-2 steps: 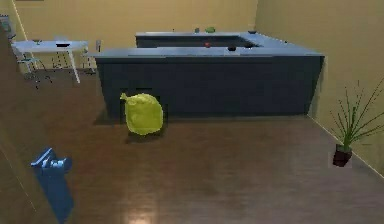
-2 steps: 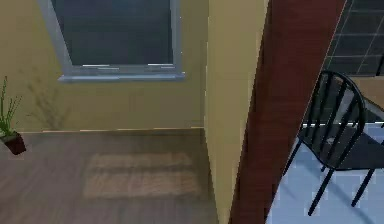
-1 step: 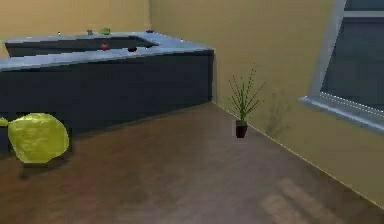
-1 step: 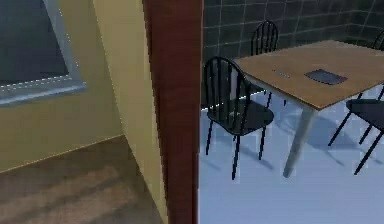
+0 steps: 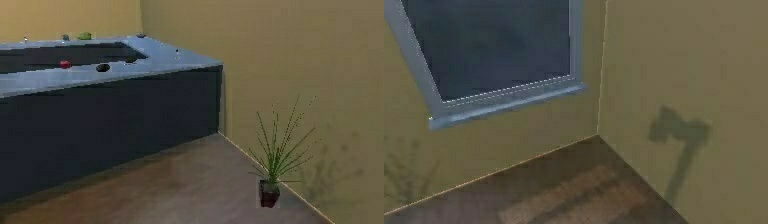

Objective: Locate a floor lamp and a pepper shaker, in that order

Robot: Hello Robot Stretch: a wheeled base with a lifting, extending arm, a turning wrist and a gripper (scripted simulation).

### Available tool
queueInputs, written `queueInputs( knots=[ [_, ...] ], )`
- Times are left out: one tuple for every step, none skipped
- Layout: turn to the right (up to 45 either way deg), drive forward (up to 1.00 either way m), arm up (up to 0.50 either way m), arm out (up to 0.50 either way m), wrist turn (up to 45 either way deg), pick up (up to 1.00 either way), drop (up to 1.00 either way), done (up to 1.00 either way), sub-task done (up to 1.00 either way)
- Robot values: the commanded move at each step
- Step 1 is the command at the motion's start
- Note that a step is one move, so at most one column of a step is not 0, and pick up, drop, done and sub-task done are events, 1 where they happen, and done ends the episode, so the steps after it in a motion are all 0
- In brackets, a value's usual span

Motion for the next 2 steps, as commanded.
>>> queueInputs(
  knots=[
    [0.0,1.00,0.00,0.00,0.0,0.00,0.00,0.00,0.00],
    [39.0,0.00,0.00,0.00,0.0,0.00,0.00,0.00,0.00]
  ],
)
